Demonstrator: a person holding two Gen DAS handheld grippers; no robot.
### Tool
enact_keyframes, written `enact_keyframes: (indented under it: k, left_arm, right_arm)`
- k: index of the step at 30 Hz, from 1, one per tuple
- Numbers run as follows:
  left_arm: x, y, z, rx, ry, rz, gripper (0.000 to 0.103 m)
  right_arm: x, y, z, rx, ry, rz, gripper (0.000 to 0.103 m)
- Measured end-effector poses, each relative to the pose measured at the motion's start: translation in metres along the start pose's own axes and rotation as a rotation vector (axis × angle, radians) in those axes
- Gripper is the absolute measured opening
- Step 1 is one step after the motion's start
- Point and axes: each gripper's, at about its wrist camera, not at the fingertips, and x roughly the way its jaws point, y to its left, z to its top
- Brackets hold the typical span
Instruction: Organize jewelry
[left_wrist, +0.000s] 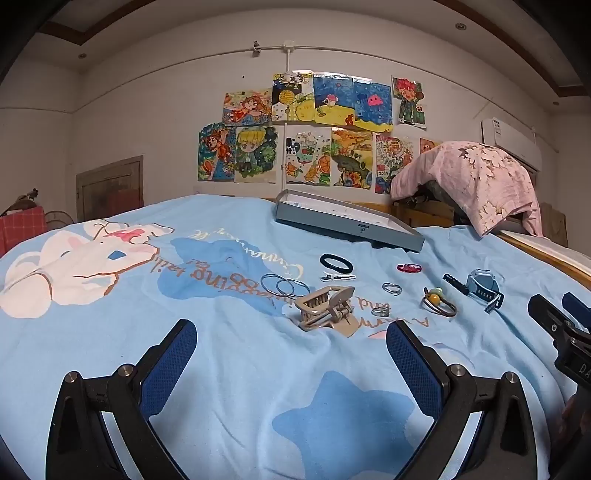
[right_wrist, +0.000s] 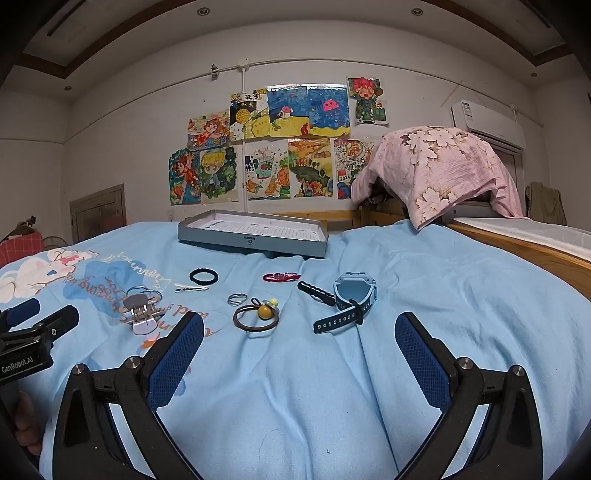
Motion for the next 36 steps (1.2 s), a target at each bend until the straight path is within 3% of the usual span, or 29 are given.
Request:
enact_keyframes:
  k: [28,36]
  left_arm:
    - [-0.004,0.003,0.003,-0.007,0.003,-0.016,0.103]
    - [-0.011,-0.001,0.011,-0.023,-0.018,-0.053,0.103]
  right_arm:
    - [0.0,-0.001,0.001,0.001,0.003,0.0,0.102]
    - [-0.004,-0.001,0.004,-0.004,-0.002,0.003,0.102]
